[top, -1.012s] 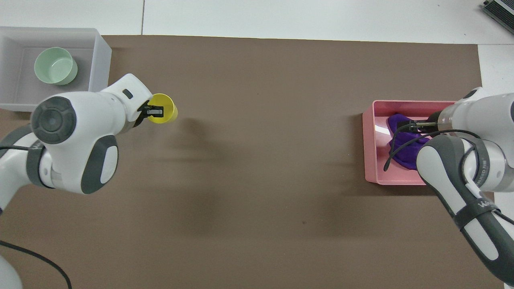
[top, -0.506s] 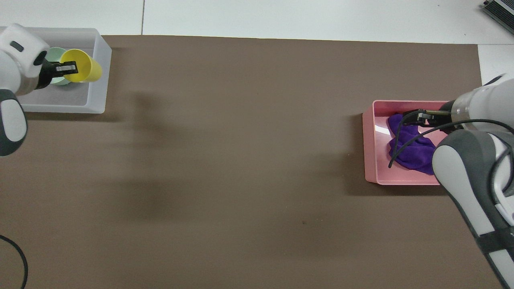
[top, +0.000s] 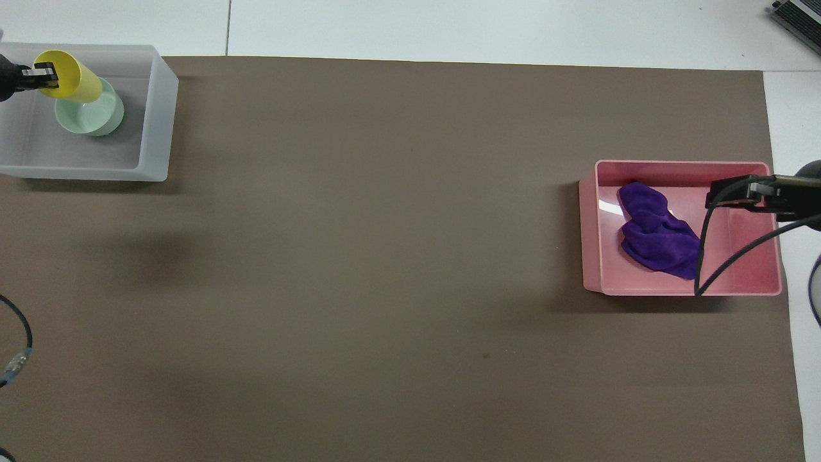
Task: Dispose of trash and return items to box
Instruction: 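Release the yellow cup into the green bowl with the left gripper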
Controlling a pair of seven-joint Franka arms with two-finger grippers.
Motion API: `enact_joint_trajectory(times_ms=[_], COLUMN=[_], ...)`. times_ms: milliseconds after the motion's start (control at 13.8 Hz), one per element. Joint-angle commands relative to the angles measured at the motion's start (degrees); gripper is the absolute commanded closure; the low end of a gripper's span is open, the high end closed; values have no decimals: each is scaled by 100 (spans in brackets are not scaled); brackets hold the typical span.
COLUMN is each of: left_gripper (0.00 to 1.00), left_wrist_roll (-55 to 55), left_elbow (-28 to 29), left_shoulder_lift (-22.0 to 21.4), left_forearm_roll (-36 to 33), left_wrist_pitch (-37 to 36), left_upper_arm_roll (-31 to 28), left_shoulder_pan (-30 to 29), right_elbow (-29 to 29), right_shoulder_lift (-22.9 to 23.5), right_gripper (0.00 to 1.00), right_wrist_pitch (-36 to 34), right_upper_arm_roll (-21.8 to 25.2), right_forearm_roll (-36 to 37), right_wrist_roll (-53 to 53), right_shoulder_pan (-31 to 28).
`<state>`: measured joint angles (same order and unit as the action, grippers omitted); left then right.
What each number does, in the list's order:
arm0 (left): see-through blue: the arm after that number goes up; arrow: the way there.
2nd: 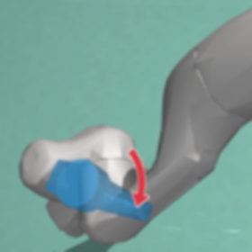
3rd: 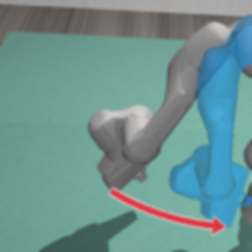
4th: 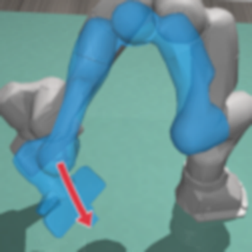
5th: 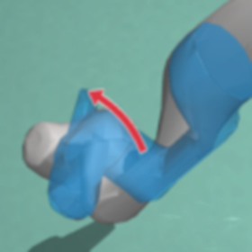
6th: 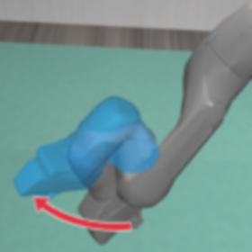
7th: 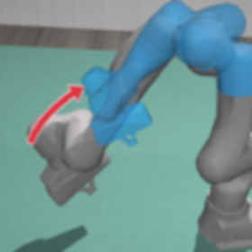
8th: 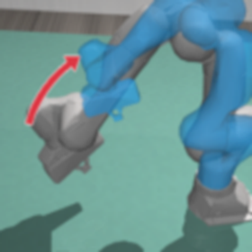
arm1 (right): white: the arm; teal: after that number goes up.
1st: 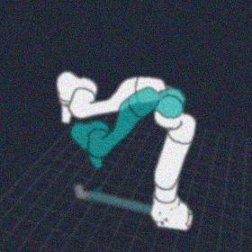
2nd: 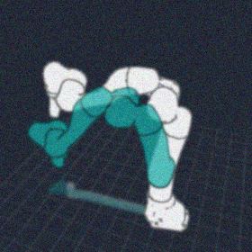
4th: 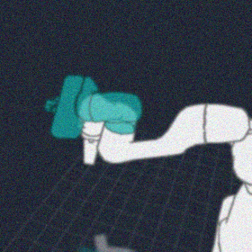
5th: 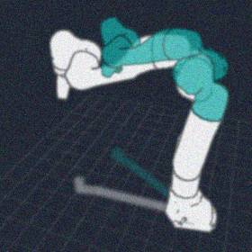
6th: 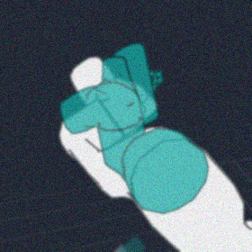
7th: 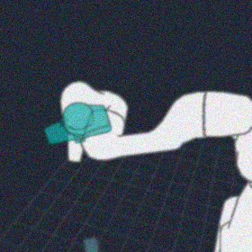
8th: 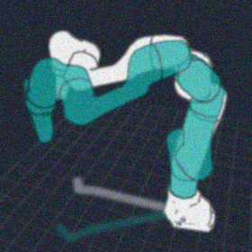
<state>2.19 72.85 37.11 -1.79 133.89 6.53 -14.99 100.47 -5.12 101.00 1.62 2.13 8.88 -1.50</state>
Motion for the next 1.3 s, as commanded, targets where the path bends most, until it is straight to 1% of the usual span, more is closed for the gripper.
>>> enact_joint_trajectory(times_ms=[0,72,145,434,578,723,795,867,940,1012,1084,1157,1229], left_gripper=[100,100,100,100,100,81,65,58,54,45,23,6,0], left_wrist_roll=[175,185,185,176,194,185,185,185,202,229,229,229,229], left_elbow=[-675,-667,-641,-158,237,221,203,194,177,107,115,167,325], left_shoulder_lift=[664,666,640,473,280,279,271,236,235,227,140,-18,-263], left_forearm_roll=[-93,-93,-110,-93,-93,-137,-146,-155,-137,-146,-155,-155,-146], left_wrist_pitch=[-14,49,-3,216,251,164,129,85,-37,-117,-135,-170,-284], left_upper_arm_roll=[147,138,129,112,112,103,103,103,103,103,103,103,103], left_shoulder_pan=[-249,-250,-259,-303,-338,-347,-338,-329,-329,-321,-277,-233,-146], right_elbow=[-473,-702,-774,-476,-458,-379,-370,-379,-414,-475,-519,-580,-598], right_shoulder_lift=[-42,-25,-16,-68,-95,-130,-156,-148,-139,-121,-95,-77,-51], right_gripper=[0,0,0,0,0,0,0,0,0,0,0,0,0], right_wrist_pitch=[-711,-983,-1047,-924,-933,-933,-986,-1021,-1117,-1196,-1240,-1258,-1276], right_upper_arm_roll=[57,66,75,49,40,40,49,40,49,40,23,14,5], right_forearm_roll=[-11,-37,-90,-99,-99,-38,-3,-11,-46,-72,-64,-29,-90], right_wrist_roll=[-331,-560,-606,-624,-624,-938,-1167,-1169,-1134,-968,-915,-897,-870], right_shoulder_pan=[-131,-149,-149,-70,-70,-114,-105,-105,-97,-96,-79,-61,-70])
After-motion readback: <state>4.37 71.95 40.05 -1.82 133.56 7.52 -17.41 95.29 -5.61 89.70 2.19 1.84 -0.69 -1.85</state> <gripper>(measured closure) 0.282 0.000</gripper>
